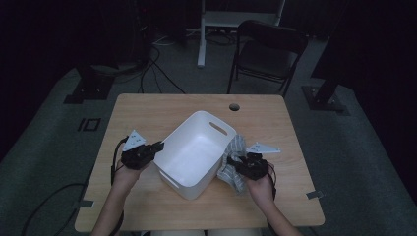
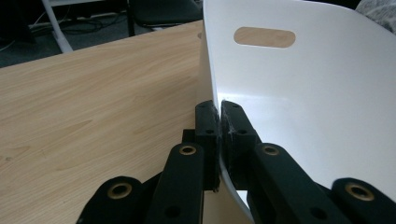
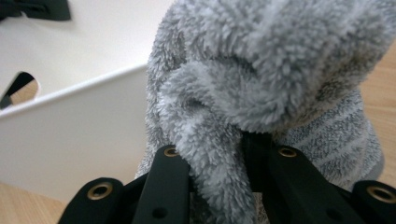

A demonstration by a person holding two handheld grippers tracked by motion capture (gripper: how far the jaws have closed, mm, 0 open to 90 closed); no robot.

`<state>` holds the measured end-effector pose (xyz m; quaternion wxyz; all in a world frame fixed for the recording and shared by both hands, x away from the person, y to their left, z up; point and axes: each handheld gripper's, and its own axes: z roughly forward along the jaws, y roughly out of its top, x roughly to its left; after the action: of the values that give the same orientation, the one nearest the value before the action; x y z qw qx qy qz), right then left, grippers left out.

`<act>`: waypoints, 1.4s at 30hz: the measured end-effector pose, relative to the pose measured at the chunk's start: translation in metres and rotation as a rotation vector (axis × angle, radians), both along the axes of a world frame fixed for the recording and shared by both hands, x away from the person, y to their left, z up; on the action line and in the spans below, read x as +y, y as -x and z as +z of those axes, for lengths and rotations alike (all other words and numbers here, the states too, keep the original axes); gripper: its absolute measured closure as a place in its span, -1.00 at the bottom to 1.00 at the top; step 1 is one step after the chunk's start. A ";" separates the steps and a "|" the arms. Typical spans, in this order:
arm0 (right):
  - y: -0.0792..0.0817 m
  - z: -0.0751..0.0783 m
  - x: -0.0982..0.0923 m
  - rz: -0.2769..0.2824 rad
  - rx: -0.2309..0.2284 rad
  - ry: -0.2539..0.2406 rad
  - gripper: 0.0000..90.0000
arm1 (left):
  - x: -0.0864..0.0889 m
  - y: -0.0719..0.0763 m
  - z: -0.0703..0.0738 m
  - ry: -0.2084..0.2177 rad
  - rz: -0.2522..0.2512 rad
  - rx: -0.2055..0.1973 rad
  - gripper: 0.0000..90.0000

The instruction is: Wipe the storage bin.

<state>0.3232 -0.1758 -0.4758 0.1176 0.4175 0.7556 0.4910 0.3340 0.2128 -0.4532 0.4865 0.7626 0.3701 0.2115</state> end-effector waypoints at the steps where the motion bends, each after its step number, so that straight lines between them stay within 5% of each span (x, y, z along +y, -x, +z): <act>1: -0.001 -0.002 0.000 -0.001 0.006 0.002 0.70 | 0.000 0.000 0.000 -0.003 -0.002 0.000 0.92; 15: -0.016 -0.043 0.005 -0.012 0.127 0.074 0.70 | -0.002 0.000 0.000 -0.003 0.008 0.001 0.91; 19: -0.016 -0.040 0.004 -0.018 0.141 0.065 0.70 | -0.003 0.001 0.000 -0.001 0.024 0.002 0.92; 26: 0.021 -0.003 -0.004 -0.015 0.031 0.013 0.70 | -0.005 0.003 -0.001 -0.001 0.052 -0.002 0.92; 30: 0.039 0.004 -0.006 -0.024 0.005 0.005 0.70 | -0.005 0.003 -0.001 0.001 0.054 -0.003 0.92; 35: 0.033 0.013 0.000 -0.050 -0.083 0.026 0.70 | -0.004 0.002 -0.001 0.006 0.046 -0.004 0.92; 42: 0.019 0.001 0.013 -0.028 -0.070 0.000 0.69 | -0.003 0.001 -0.001 0.010 0.025 0.002 0.92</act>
<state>0.3041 -0.1630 -0.4744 0.1510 0.4106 0.7449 0.5036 0.3327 0.2102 -0.4544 0.4871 0.7559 0.3811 0.2147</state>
